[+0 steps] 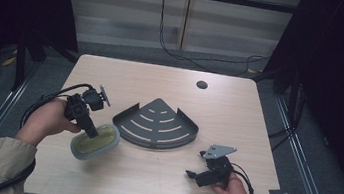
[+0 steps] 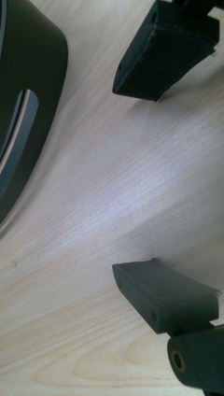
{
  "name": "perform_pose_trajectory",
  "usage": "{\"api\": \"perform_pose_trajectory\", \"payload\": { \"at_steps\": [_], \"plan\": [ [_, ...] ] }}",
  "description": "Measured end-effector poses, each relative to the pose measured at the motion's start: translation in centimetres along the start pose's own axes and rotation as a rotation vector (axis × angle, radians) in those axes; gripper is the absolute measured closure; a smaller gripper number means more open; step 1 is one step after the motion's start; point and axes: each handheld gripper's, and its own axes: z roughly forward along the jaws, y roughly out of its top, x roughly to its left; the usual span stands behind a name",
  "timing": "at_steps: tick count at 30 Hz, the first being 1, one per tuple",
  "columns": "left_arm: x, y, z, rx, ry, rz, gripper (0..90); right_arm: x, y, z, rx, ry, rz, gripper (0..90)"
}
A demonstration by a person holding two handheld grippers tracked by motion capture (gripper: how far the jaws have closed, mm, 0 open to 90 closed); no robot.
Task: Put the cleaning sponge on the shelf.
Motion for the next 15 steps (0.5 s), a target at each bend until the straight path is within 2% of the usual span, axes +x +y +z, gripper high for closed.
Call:
{"api": "perform_pose_trajectory", "payload": {
  "at_steps": [15],
  "plan": [
    [0.8, 1.2, -1.4, -0.009, 0.012, -0.047, 72.2, 0.0, 0.0, 0.0, 0.0, 0.0, 0.0, 11.5]
  ]
}}
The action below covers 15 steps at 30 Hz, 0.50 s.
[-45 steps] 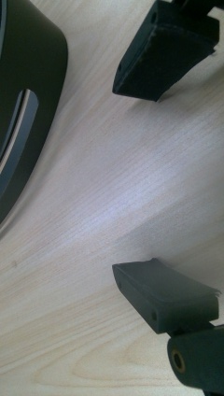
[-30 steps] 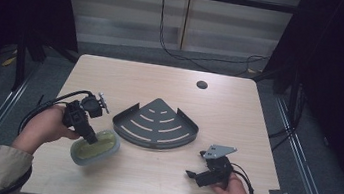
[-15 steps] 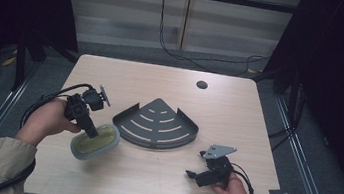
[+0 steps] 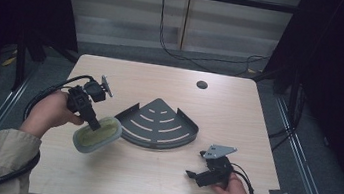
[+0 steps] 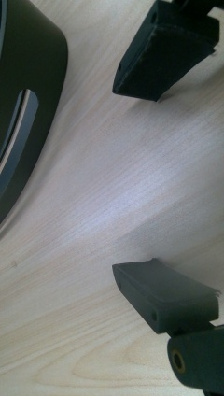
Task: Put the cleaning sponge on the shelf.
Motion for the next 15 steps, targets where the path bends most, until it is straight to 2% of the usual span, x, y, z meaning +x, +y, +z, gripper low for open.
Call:
{"api": "perform_pose_trajectory", "payload": {
  "at_steps": [15],
  "plan": [
    [0.5, 1.2, -0.3, -0.007, 0.023, -0.024, 72.2, 0.0, 0.0, 0.0, 0.0, 0.0, 0.0, 11.4]
  ]
}}
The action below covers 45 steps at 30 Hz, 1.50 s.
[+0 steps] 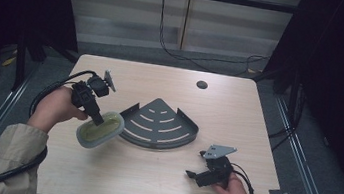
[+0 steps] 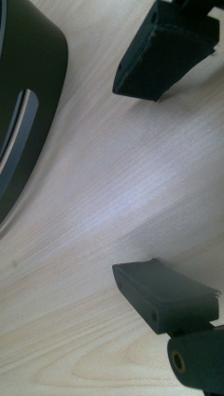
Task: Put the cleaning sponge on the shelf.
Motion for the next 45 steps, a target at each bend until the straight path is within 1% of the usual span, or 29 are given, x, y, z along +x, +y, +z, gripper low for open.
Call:
{"api": "perform_pose_trajectory", "payload": {
  "at_steps": [4, 7, 11, 13, 14, 19, 21, 22, 23, 25, 28, 30, 31, 33, 35, 36, 37, 38, 40, 42, 44, 45],
  "plan": [
    [0.2, 0.3, -0.2, -0.001, 0.003, -0.014, 72.3, 0.0, 0.0, 0.0, 0.0, 0.0, 0.0, 11.4],
    [0.4, 0.6, -0.4, 0.0, 0.008, -0.01, 72.2, 0.0, 0.0, 0.0, 0.0, 0.0, 0.0, 11.4],
    [0.5, 0.9, -0.6, 0.002, 0.009, -0.018, 72.2, 0.0, 0.0, 0.0, 0.0, 0.0, 0.0, 11.4],
    [0.6, 1.1, -0.7, 0.005, 0.015, -0.015, 72.3, 0.0, 0.0, 0.0, 0.0, 0.0, 0.0, 11.4],
    [0.6, 1.2, -0.7, 0.002, 0.014, -0.023, 72.2, 0.0, 0.0, 0.0, 0.0, 0.0, 0.0, 11.4],
    [0.8, 1.6, -1.0, 0.004, 0.022, -0.02, 72.2, 0.0, 0.0, 0.0, 0.0, 0.0, 0.001, 11.4],
    [0.9, 1.7, -1.0, 0.007, 0.018, -0.014, 72.3, 0.0, 0.0, 0.0, 0.0, 0.0, 0.0, 11.4],
    [0.9, 1.8, -1.0, 0.003, 0.021, -0.022, 72.2, 0.0, 0.0, 0.0, 0.0, 0.0, 0.001, 11.4],
    [1.0, 1.9, -0.9, 0.005, 0.016, -0.018, 72.3, 0.0, 0.0, 0.0, 0.0, 0.0, 0.001, 11.4],
    [1.1, 2.1, -0.9, 0.002, 0.017, -0.027, 72.3, 0.0, 0.0, 0.0, 0.0, 0.0, 0.001, 11.4],
    [1.3, 2.3, -0.9, 0.007, 0.019, -0.025, 72.2, 0.0, 0.0, 0.0, 0.0, 0.0, 0.0, 11.4],
    [1.4, 2.5, -0.9, 0.004, 0.02, -0.026, 72.2, 0.0, 0.0, 0.0, 0.0, 0.0, 0.0, 11.4],
    [1.4, 2.5, -0.9, -0.003, 0.019, -0.034, 72.2, 0.0, 0.0, 0.0, 0.0, 0.0, 0.001, 11.4],
    [1.5, 2.7, -1.0, 0.001, 0.02, -0.02, 72.2, 0.0, 0.0, 0.0, 0.0, 0.0, 0.001, 11.4],
    [1.7, 2.9, -1.0, -0.001, 0.019, -0.021, 72.2, 0.0, 0.0, 0.0, 0.0, 0.0, 0.0, 11.4],
    [1.6, 3.0, -1.0, -0.006, 0.017, -0.034, 72.2, 0.0, 0.0, 0.0, 0.0, 0.0, 0.0, 11.4],
    [1.8, 3.1, -1.0, -0.006, 0.016, -0.02, 72.2, 0.0, 0.0, 0.0, 0.0, 0.0, 0.001, 11.4],
    [1.8, 3.1, -1.0, -0.008, 0.019, -0.032, 72.2, 0.0, 0.0, 0.0, -0.001, 0.0, 0.0, 11.4],
    [1.8, 3.3, -0.9, -0.01, 0.016, -0.036, 72.2, 0.0, 0.0, 0.0, 0.0, 0.0, 0.001, 11.4],
    [2.0, 3.5, -0.8, -0.007, 0.02, -0.031, 72.2, 0.0, 0.0, 0.0, 0.0, 0.0, 0.001, 11.4],
    [2.1, 3.7, -0.7, -0.009, 0.021, -0.044, 72.2, 0.0, 0.0, 0.0, 0.0, 0.0, 0.0, 11.4],
    [2.2, 3.8, -0.7, -0.008, 0.02, -0.041, 72.2, 0.0, 0.0, 0.0, 0.0, 0.0, 0.0, 11.4]
  ]
}}
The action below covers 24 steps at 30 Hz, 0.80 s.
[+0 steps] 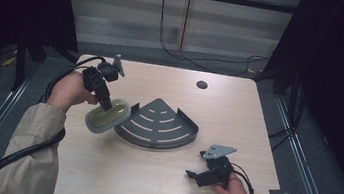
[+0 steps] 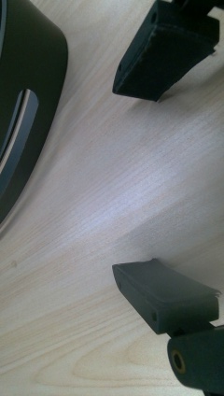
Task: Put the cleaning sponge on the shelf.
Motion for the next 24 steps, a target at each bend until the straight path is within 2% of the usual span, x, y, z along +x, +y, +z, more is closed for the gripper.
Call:
{"api": "perform_pose_trajectory", "payload": {
  "at_steps": [5, 6, 9, 24],
  "plan": [
    [0.1, 0.6, 0.1, 0.001, 0.01, -0.014, 72.2, 0.0, 0.0, 0.0, 0.0, 0.0, 0.0, 11.4],
    [0.2, 0.8, 0.1, 0.001, 0.012, -0.005, 72.2, 0.0, 0.0, 0.0, 0.0, 0.0, 0.0, 11.4],
    [0.2, 1.1, 0.2, -0.005, 0.012, -0.015, 72.2, 0.0, 0.0, 0.0, 0.0, 0.0, 0.0, 11.4],
    [0.4, 2.7, 0.9, -0.007, 0.029, -0.007, 72.2, 0.0, 0.0, 0.0, 0.0, 0.0, 0.0, 11.4]
  ]
}}
